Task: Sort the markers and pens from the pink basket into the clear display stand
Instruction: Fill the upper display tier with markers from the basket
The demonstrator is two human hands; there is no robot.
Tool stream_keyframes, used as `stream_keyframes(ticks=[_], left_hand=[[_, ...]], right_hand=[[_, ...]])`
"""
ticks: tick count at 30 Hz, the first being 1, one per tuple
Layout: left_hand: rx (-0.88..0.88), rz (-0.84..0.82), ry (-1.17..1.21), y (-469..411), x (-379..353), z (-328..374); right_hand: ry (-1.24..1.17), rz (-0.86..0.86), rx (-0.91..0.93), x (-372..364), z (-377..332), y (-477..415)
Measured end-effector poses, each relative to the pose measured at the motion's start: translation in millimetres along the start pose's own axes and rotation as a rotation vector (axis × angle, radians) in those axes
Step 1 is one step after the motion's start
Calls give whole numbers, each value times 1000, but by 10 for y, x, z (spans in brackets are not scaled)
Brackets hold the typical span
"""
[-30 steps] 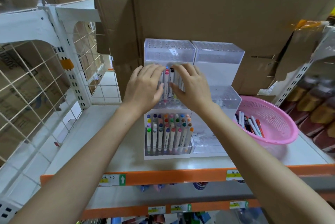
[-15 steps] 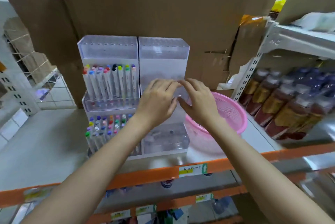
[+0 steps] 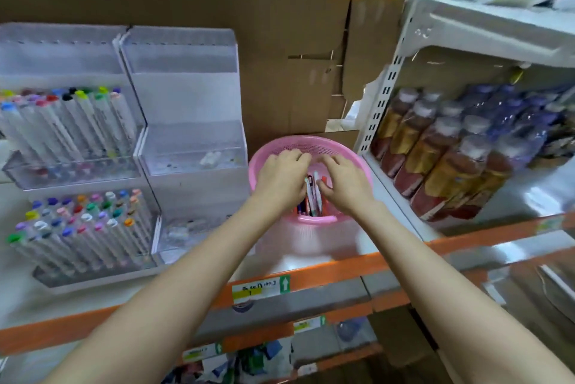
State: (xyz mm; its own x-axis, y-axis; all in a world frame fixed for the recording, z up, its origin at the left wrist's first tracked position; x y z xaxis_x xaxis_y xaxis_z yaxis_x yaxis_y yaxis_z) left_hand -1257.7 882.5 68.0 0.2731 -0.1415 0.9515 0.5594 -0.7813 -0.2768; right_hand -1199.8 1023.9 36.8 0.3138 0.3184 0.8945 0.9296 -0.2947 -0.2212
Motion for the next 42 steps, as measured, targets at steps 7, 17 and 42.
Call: stream_keyframes(ticks=[7, 17, 42], left_hand=[[155, -400, -22, -218, -492, -67], [214, -437, 85, -238, -527, -78], [316, -606, 413, -325, -577, -134]], right_hand=[[43, -317, -96, -188, 133, -235], [-141, -524, -162, -327, 137, -332], [-308, -485, -313, -262, 99, -312]])
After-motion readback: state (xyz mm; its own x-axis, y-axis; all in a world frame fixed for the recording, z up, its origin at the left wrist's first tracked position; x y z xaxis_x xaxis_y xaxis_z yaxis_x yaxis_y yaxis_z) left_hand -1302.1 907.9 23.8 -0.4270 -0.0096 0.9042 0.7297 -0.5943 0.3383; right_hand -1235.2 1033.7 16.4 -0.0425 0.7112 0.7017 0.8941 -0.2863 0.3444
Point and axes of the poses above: each hand's wrist, its own y-axis away from the middle knuckle, its own x-axis out of the back of the hand, z = x × y, the point moved 1 cm from there along -y, towards the middle knuckle, and after that the axes turned 13 degrees about -y, right-handed, at the moved point
